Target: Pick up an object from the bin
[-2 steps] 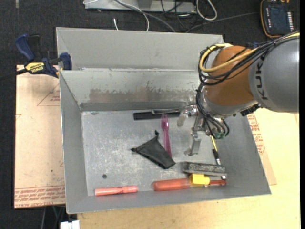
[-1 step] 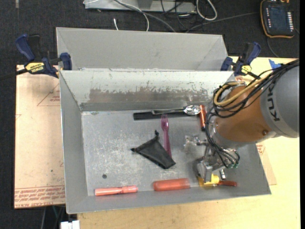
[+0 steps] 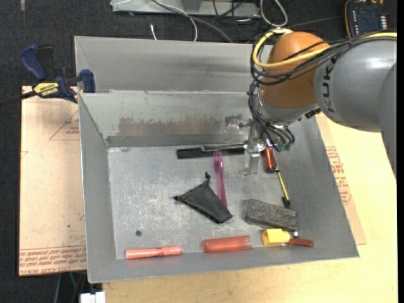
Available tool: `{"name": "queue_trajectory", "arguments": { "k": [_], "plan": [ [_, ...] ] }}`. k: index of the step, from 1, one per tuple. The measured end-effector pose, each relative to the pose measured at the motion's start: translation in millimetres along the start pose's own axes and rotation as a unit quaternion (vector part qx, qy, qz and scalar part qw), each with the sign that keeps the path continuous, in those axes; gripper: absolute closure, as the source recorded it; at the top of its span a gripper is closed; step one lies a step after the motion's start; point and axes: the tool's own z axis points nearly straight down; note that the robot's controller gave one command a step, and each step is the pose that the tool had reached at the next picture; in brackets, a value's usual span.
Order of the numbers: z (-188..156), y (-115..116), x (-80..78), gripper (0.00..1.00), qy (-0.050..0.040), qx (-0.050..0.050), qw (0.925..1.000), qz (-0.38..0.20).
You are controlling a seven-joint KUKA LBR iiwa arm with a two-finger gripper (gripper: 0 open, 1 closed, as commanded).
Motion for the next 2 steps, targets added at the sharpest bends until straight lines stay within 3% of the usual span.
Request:
{"name": "queue_trajectory", "arguments": {
  "k": [1,2],
  "plan": [
    [22,-44,156.7,0.00,0.0007,-0.001,0.9811,-0.194],
    [51,48,14.8,0.00,-0.0075,0.000,0.9892,-0.146]
  ]
}}
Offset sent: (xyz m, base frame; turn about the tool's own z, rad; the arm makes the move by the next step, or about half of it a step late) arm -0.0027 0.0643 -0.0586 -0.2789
